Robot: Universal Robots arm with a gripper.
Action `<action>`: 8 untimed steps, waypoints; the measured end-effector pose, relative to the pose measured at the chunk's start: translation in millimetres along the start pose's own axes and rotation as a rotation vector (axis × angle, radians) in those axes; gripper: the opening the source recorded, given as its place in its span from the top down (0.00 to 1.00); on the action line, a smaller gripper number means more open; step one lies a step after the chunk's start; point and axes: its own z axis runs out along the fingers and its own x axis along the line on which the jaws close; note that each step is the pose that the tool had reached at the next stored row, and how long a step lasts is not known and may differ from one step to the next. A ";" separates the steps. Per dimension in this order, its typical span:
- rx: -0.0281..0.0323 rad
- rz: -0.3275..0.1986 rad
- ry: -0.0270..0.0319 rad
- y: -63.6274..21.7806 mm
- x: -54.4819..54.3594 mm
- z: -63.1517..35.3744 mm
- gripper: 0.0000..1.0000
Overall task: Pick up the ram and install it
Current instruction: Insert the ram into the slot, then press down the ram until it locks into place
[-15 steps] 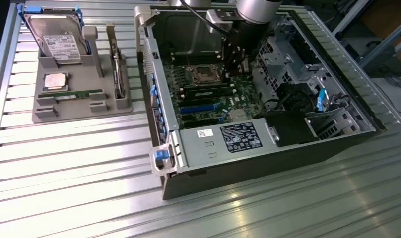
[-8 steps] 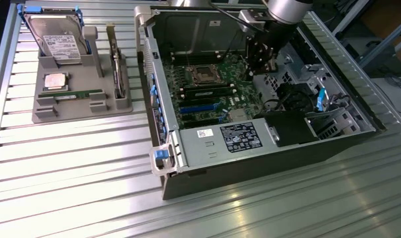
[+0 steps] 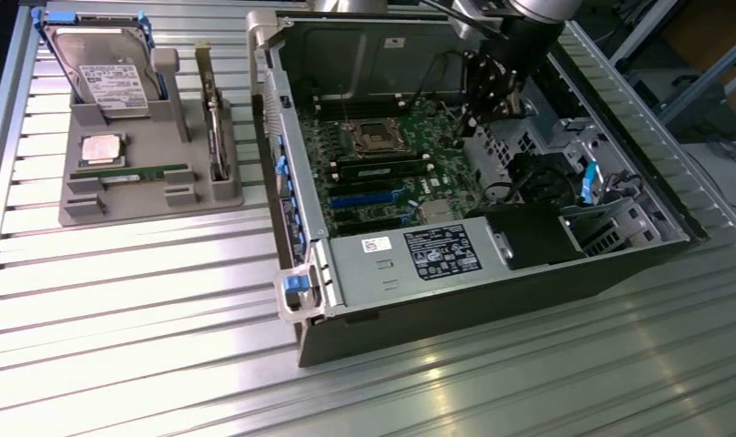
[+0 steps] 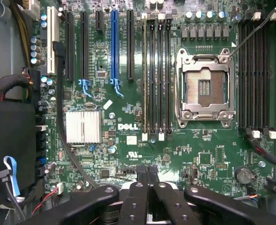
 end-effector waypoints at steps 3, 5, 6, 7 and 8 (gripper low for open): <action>0.0000 0.000 0.0000 0.0 0.0 0.0 0.89; 0.0003 0.000 0.0002 4.2 0.0 1.0 0.89; 0.0008 0.000 0.0001 13.3 -0.2 6.2 0.89; 0.0010 0.000 0.0001 21.6 -0.3 11.4 0.89; 0.0010 0.000 -0.0001 27.2 -0.5 15.3 0.89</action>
